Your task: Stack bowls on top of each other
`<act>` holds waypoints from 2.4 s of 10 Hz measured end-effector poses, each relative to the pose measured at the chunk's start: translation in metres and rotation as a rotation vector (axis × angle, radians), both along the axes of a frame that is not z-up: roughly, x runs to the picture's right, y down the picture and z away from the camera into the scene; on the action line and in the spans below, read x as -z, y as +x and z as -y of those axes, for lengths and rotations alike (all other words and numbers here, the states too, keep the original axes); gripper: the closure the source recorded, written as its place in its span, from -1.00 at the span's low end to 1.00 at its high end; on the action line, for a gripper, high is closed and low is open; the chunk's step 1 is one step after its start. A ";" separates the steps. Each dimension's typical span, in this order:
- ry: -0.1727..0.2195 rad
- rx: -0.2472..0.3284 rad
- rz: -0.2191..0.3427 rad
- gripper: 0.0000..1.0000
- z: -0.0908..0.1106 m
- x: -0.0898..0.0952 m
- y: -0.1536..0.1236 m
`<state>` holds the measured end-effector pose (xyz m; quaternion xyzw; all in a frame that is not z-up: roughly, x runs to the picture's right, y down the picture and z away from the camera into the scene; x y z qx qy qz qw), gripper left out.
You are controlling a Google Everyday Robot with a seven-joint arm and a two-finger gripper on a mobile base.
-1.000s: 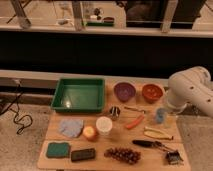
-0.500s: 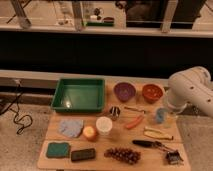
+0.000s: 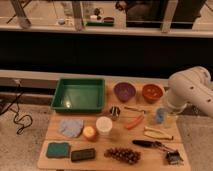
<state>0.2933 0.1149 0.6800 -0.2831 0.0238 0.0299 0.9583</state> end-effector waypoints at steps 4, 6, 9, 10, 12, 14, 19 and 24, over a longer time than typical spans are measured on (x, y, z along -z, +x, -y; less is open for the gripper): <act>0.000 0.000 0.000 -0.60 0.000 0.000 0.000; 0.000 0.000 0.000 -0.60 0.000 0.000 0.000; 0.000 0.000 0.000 -0.60 0.000 0.000 0.000; 0.000 0.000 0.000 -0.60 0.000 0.000 0.000; 0.000 0.000 0.000 -0.60 0.000 0.000 0.000; 0.000 0.000 0.000 -0.60 0.000 0.000 0.000; 0.000 0.000 0.000 -0.60 0.000 0.000 0.000; 0.013 -0.027 0.003 -0.60 0.000 0.001 0.004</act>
